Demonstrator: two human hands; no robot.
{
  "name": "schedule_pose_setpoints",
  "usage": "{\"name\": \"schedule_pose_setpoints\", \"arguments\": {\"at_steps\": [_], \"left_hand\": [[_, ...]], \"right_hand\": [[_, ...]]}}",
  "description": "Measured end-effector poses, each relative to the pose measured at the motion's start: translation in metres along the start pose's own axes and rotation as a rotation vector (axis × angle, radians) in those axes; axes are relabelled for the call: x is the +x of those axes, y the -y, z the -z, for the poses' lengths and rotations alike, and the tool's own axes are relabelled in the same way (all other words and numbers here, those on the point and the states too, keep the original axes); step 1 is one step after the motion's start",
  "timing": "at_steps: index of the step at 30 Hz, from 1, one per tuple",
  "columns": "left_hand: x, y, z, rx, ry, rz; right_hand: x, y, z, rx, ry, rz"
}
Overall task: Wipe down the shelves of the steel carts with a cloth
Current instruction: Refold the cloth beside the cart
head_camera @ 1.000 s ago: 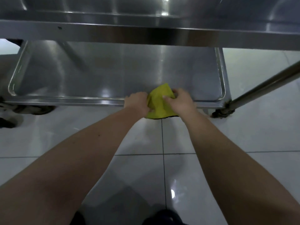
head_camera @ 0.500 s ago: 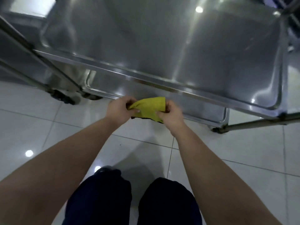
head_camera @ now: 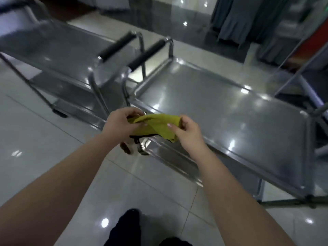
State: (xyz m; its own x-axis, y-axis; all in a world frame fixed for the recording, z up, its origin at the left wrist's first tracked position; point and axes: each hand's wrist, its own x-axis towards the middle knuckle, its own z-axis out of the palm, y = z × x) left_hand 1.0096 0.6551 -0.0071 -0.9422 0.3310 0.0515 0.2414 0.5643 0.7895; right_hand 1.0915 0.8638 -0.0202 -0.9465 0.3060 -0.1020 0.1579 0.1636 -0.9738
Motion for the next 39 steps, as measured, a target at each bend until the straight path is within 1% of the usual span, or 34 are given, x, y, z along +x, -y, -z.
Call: {"name": "schedule_pose_setpoints", "arguments": {"at_steps": [4,8,12,16,22,27,31,35,39], "left_hand": [[-0.017,-0.08,0.108,0.017,-0.164,0.008],[-0.037,-0.128,0.216,0.089,-0.33,-0.042],[-0.071,-0.148,0.317,0.107,-0.494,-0.092],[-0.102,-0.136,0.41,0.075,-0.608,-0.092],[-0.131,-0.109,0.521,0.038,-0.67,-0.161],[-0.12,-0.072,0.591,0.064,-0.703,-0.167],[-0.088,-0.044,0.63,0.056,-0.699,-0.164],[-0.041,-0.019,0.664,0.082,-0.69,-0.163],[0.011,0.004,0.692,0.07,-0.725,-0.186]], "right_hand": [[0.0,0.136,-0.009,-0.081,0.083,0.179],[-0.003,0.25,-0.04,-0.142,0.125,0.405],[-0.018,0.336,-0.099,-0.134,0.16,0.558],[-0.044,0.403,-0.173,-0.069,0.234,0.636],[-0.064,0.468,-0.285,0.057,0.267,0.635],[-0.058,0.5,-0.359,0.068,0.229,0.714],[-0.032,0.511,-0.402,0.09,0.194,0.662],[0.002,0.523,-0.434,0.077,0.166,0.68],[0.049,0.539,-0.464,0.055,0.158,0.683]]}}
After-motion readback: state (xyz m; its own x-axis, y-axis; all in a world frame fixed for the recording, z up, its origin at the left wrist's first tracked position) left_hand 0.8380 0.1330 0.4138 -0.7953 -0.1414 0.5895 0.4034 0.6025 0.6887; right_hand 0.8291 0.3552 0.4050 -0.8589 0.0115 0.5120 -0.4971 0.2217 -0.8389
